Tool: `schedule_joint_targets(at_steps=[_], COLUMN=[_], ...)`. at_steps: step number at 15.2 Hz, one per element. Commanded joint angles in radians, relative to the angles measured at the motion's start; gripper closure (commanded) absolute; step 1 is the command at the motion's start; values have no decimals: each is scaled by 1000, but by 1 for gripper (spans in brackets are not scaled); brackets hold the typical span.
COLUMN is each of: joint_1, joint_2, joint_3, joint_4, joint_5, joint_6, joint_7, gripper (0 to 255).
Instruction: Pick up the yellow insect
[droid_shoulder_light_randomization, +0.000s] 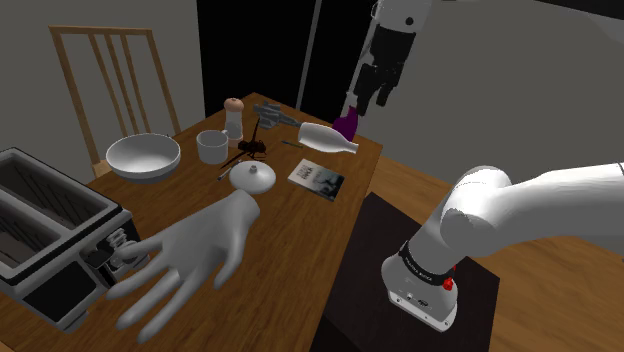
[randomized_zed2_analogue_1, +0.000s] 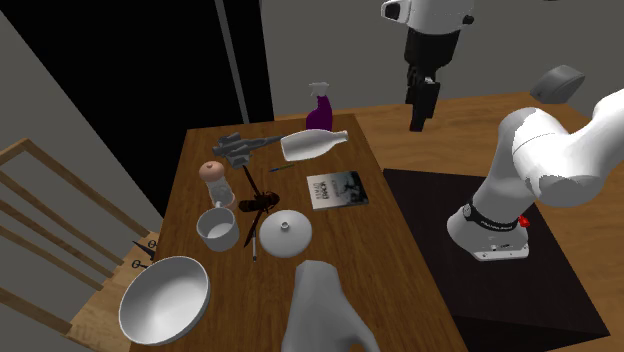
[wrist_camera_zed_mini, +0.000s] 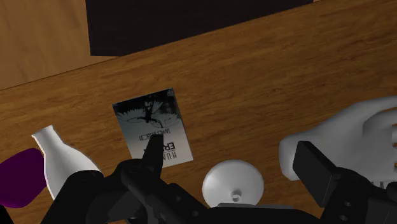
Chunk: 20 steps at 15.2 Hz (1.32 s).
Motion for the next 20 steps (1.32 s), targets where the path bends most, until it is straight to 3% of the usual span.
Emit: schedule_joint_targets(at_steps=[1, 11, 20], joint_1=[0, 3, 4], joint_2=[0, 376, 739], joint_3=[0, 42, 72], joint_4=[0, 92, 285], joint_5=[0, -70, -169], joint_6=[0, 246, 375], joint_7=[0, -10, 14], gripper=[0, 0, 0])
